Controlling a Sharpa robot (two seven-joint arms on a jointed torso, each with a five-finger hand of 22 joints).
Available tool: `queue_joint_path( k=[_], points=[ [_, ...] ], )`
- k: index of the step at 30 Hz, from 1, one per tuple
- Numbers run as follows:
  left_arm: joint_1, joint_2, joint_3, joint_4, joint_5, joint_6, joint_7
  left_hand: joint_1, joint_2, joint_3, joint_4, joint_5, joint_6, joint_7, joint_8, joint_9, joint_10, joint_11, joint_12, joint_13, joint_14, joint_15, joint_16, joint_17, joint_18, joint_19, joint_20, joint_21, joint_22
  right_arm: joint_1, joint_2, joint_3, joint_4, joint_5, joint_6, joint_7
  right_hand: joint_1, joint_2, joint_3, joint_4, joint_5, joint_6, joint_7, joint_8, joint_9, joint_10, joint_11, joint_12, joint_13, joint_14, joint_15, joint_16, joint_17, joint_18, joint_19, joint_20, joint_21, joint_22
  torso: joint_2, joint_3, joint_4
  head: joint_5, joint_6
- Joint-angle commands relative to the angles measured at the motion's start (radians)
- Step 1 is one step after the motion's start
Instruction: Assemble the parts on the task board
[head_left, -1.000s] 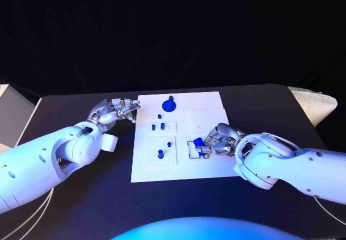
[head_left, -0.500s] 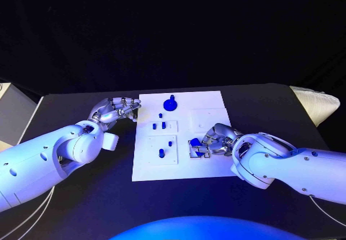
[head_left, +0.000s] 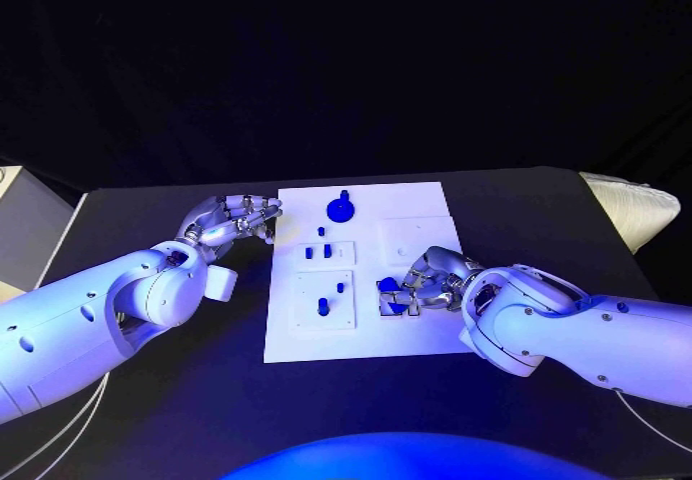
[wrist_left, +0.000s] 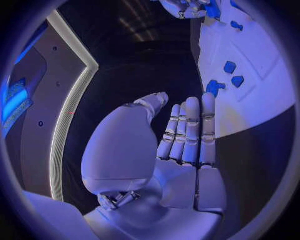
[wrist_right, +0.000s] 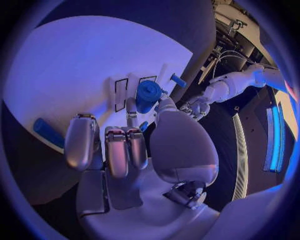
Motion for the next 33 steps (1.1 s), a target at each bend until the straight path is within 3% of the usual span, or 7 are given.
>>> queue_joint_path(
  k=[1,5,10,16,23,27,33],
  points=[
    [0.000,0.001,0.001,0.003,0.005,0.013,0.004,0.007,0.003,-0.002,0.000,0.000,0.003,-0.002,0.005,0.000,-0.006,0.001,0.004,0.000,0.000,0.001,-0.004,-0.001,0.014,0.004,0.001,-0.005,-0.001,-0.002,0.004,-0.001,0.000,-0.034,0.008,-0.004,-0.034,-0.016,-0.009,0.001,-0.039,-0.005,0.008,0.006,-0.001,0.106,-0.005,0.002,0.263,0.107,-0.006,0.005,0.258,-0.018,-0.005,-0.005,-0.007,-0.001,0.000,-0.0003,0.0005,-0.001,0.001],
    [0.000,0.000,0.001,0.003,0.005,0.012,0.004,0.007,0.003,-0.002,0.000,0.000,0.003,-0.002,0.005,0.000,-0.006,0.001,0.004,0.000,0.000,0.001,-0.004,-0.001,0.014,0.004,0.001,-0.005,-0.001,-0.002,0.005,-0.001,0.002,-0.053,0.001,0.003,-0.101,-0.067,-0.028,0.003,-0.130,-0.012,0.010,0.015,0.003,0.106,-0.004,0.002,0.263,0.107,-0.005,0.005,0.257,-0.018,-0.006,-0.005,-0.010,0.001,-0.001,0.0003,-0.0007,-0.003,0.002],
    [0.000,0.000,0.001,0.003,0.005,0.012,0.004,0.007,0.003,-0.002,0.000,0.000,0.003,-0.002,0.005,0.000,-0.006,0.001,0.004,0.000,0.000,0.001,-0.004,-0.001,0.014,0.004,0.001,-0.005,-0.001,-0.003,-0.001,-0.001,0.011,-0.073,-0.002,0.010,-0.145,-0.092,-0.041,0.004,-0.169,-0.018,0.011,0.020,0.005,0.106,-0.003,0.002,0.263,0.107,-0.004,0.005,0.260,-0.018,-0.005,-0.004,-0.011,0.003,0.000,0.0008,-0.0008,-0.003,0.003],
    [-0.001,0.000,0.001,0.003,0.005,0.012,0.004,0.008,0.003,-0.004,0.002,0.000,0.002,-0.001,0.005,0.000,-0.007,0.001,0.005,0.000,0.000,0.001,-0.004,-0.002,0.014,0.005,0.001,-0.006,-0.002,-0.005,-0.020,-0.001,0.029,-0.103,-0.003,0.018,-0.147,-0.093,-0.041,0.004,-0.171,-0.019,0.011,0.020,0.006,0.106,-0.003,0.002,0.263,0.107,-0.004,0.006,0.261,-0.018,-0.005,-0.004,-0.011,0.003,-0.001,0.0004,-0.0003,-0.003,0.002],
    [-0.004,-0.001,0.001,0.002,0.005,0.013,0.005,0.008,0.003,-0.004,0.002,0.000,0.002,-0.001,0.005,0.000,-0.007,0.001,0.005,0.000,0.000,0.001,-0.004,-0.002,0.014,0.005,0.001,-0.006,-0.002,-0.006,-0.056,-0.001,0.050,-0.120,0.002,0.045,-0.122,-0.078,-0.027,0.002,-0.160,-0.019,0.010,0.026,0.008,0.106,-0.003,0.002,0.263,0.108,-0.004,0.006,0.263,-0.019,-0.003,-0.004,-0.008,0.008,-0.001,0.0008,-0.0007,-0.002,0.000],
    [-0.005,-0.001,0.001,0.002,0.005,0.013,0.004,0.008,0.003,-0.004,0.003,0.000,0.002,-0.002,0.005,-0.001,-0.008,0.001,0.005,0.000,0.000,0.001,-0.005,-0.002,0.014,0.005,0.001,-0.007,-0.002,-0.006,-0.066,0.000,0.057,-0.115,0.001,0.077,-0.025,-0.061,-0.005,0.000,-0.148,-0.014,0.006,0.039,0.012,0.106,-0.006,0.002,0.263,0.108,-0.006,0.006,0.263,-0.019,-0.001,-0.005,-0.006,0.013,-0.001,0.0007,-0.0010,-0.001,0.000],
    [-0.007,-0.001,0.001,0.002,0.005,0.014,0.002,0.008,0.003,-0.004,0.003,0.000,0.002,-0.002,0.005,-0.001,-0.008,0.001,0.005,0.000,0.000,0.001,-0.005,-0.002,0.014,0.005,0.001,-0.007,-0.002,-0.008,-0.074,0.000,0.065,-0.109,0.000,0.098,0.040,-0.060,-0.002,-0.001,-0.149,-0.001,-0.002,0.058,0.018,0.106,-0.014,0.002,0.263,0.108,-0.012,0.006,0.263,-0.022,0.004,-0.009,0.006,0.026,-0.001,0.0006,-0.0003,-0.001,-0.001]
  ],
)
